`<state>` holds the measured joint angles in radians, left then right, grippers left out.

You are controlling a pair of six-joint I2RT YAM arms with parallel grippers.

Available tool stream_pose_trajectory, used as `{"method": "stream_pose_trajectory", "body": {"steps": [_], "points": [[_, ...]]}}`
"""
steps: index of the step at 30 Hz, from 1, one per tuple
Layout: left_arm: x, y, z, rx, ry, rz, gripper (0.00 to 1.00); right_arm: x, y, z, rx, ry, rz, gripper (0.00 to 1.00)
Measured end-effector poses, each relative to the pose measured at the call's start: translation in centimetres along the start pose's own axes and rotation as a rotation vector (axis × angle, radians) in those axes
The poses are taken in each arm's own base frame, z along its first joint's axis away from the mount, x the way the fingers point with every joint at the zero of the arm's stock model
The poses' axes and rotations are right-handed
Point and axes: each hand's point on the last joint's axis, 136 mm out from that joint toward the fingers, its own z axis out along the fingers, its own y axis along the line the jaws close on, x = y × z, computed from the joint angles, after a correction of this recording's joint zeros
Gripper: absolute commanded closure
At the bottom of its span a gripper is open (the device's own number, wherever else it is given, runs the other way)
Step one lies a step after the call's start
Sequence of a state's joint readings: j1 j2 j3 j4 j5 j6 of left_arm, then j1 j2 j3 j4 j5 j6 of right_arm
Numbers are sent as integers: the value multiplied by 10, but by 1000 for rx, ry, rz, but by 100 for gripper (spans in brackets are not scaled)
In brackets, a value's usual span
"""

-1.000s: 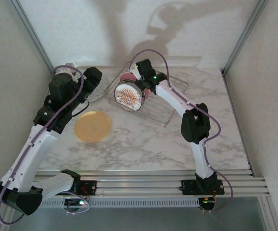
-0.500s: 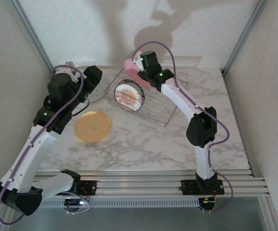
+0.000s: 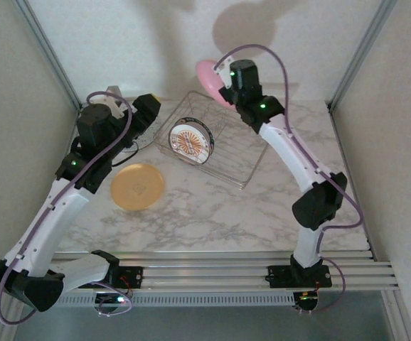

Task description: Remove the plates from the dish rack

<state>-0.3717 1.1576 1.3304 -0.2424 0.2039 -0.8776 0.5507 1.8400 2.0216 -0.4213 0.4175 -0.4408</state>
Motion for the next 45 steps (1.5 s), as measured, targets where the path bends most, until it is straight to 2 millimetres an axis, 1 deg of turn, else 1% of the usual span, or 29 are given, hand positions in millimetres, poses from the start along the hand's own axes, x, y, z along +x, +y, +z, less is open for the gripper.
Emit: {"method": "stream_pose_trajectory", "body": {"steps": [3,5,7,9,12,18,23,27,29,30,34,37,39,40,42,45], "points": [[10,3,16,-4,45,2,23,-8,-26,-22,-8,-37,120,100],[19,4,27,-7,80,6,23,-10,-38,-37,-35,-56,203,100],[29,4,40,-4,121,13,23,-10,-46,-50,-74,-72,298,100],[38,3,51,3,154,18,23,-11,-49,-59,-118,-84,377,100],[52,1,66,14,204,24,23,-7,-47,-70,-203,-78,501,100],[72,-2,88,33,270,37,23,1,-27,-75,-386,-16,717,100],[81,-1,103,33,299,39,25,2,-15,-79,-510,31,868,100],[85,4,110,21,308,37,30,5,0,-80,-593,72,950,100],[86,5,113,19,311,36,34,10,9,-79,-624,101,979,100],[86,5,114,19,312,36,38,14,13,-78,-635,117,992,100],[89,4,118,23,319,32,59,26,24,-76,-659,169,1032,100],[90,5,120,19,321,30,80,27,25,-76,-664,174,1051,100],[89,3,119,25,321,20,97,27,22,-76,-654,173,1064,100],[87,0,119,32,315,12,100,28,21,-76,-657,174,1074,100],[85,-1,119,32,309,5,100,24,17,-78,-663,154,1079,100],[84,-4,117,41,309,1,100,24,18,-81,-665,150,1081,99]]}}
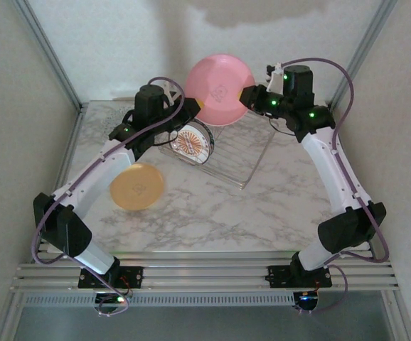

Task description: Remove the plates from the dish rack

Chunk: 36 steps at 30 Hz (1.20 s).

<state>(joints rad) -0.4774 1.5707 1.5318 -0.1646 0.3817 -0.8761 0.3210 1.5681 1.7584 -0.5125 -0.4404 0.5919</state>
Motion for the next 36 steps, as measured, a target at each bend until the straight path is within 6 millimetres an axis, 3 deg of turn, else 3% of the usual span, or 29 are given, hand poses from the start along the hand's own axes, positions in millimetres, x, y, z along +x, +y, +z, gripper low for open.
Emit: {"method": "stream_pose_trajectory", "body": {"steps": [1,5,7,11,16,19,23,26,30,36], "points": [[0,0,0,1,1,-2,100,0,0,-1,-1,-1,-1,93],[-1,-5,-6,11,-7,-8,100,-1,5,-3,-10,-7,-16,53],[0,-4,-10,7,-7,-13,100,-1,9,-7,-11,-18,-41,41],[-2,7,-21,-17,-18,-39,100,-2,18,-25,2,-66,-116,30],[-13,32,-51,-68,-66,-95,100,0,37,-53,4,-149,-260,25],[-18,61,-83,-130,-122,-153,100,10,48,-62,-15,-174,-360,24],[-12,119,-133,-256,-219,-262,100,37,66,-59,-75,-150,-516,23],[8,167,-167,-371,-277,-347,100,68,78,-50,-144,-96,-632,21],[45,224,-196,-511,-305,-452,100,106,88,-43,-233,-23,-746,19],[96,288,-217,-657,-316,-585,100,122,98,-46,-298,0,-821,19]]}}
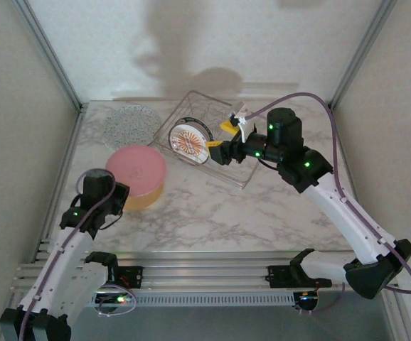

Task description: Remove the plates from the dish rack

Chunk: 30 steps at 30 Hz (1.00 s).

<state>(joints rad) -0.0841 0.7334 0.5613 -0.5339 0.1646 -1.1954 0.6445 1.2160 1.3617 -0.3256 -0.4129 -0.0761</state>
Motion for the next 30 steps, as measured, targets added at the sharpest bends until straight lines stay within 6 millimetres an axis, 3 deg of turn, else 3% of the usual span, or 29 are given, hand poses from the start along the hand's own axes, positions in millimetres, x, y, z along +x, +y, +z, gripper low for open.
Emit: {"method": "stream_pose_trajectory", "body": {"steps": [6,11,21,30], "points": [[4,43,20,-106,-7,-58,100,0,3,0,-14,0,-23,20],[3,59,36,-168,-8,-81,100,2,3,0,-14,9,-30,20],[-8,55,47,-152,-36,-108,100,5,5,0,-16,20,-33,20],[-6,60,56,-152,-21,-116,100,7,4,3,-17,27,-29,20]]}}
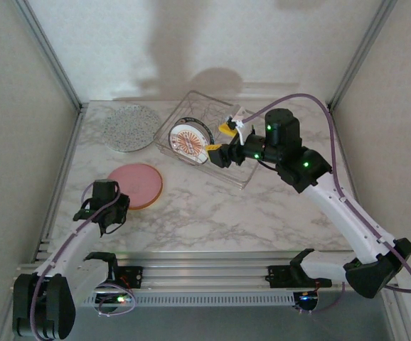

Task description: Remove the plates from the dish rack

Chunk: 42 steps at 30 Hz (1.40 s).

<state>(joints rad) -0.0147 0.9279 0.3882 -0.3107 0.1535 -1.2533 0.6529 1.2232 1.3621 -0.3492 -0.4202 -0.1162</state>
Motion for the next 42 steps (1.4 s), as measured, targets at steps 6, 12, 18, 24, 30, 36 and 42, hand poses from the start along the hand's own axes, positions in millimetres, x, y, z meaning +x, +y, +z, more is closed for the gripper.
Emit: {"method": "stream_pose_trajectory", "body": {"steps": [6,12,18,24,30,36,42], "points": [[3,0,5,11,19,-2,100,2,-1,2,-1,6,3,20],[6,1,9,12,38,-3,89,2,1,3,-5,8,7,20],[9,-2,9,27,55,-1,71,5,0,6,-7,18,11,20],[9,-9,6,37,59,3,58,8,-2,8,-1,27,15,20],[10,-11,2,27,69,17,50,8,-4,12,0,34,18,20],[13,-10,-1,9,89,19,48,8,-6,14,12,36,17,20],[15,-8,-8,6,100,18,48,10,-8,16,20,41,19,20]]}}
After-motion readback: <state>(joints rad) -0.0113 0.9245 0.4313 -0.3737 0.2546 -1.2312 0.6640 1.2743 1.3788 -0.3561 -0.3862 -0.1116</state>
